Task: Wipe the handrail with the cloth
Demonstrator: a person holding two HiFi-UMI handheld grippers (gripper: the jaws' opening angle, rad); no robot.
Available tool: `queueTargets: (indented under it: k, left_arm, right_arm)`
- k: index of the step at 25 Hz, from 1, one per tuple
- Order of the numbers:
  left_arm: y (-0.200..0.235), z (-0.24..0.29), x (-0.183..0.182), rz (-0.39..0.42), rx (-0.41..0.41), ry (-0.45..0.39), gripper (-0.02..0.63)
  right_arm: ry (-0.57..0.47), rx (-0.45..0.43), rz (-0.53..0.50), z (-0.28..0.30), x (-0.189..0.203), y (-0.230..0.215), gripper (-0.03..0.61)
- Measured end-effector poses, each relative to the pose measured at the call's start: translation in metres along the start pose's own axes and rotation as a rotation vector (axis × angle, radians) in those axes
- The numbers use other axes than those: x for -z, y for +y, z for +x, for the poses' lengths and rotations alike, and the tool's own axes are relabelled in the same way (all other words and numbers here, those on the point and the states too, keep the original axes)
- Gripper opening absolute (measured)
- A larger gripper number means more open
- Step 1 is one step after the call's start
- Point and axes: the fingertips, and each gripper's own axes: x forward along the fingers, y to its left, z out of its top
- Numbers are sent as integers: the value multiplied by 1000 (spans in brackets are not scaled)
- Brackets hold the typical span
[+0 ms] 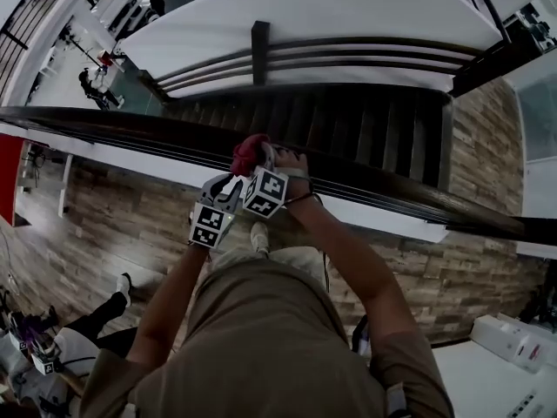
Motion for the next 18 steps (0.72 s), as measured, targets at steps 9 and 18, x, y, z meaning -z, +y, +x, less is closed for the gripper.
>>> queueTargets:
  k: [9, 18]
  left_arm:
    - [-36, 22, -15, -1, -11, 0, 77]
    - [-52, 34, -41, -5, -28, 0, 77]
  right_arm:
    - [-10, -1, 17, -27, 46, -8, 209]
    - [-6, -17, 17, -41, 70, -26, 209]
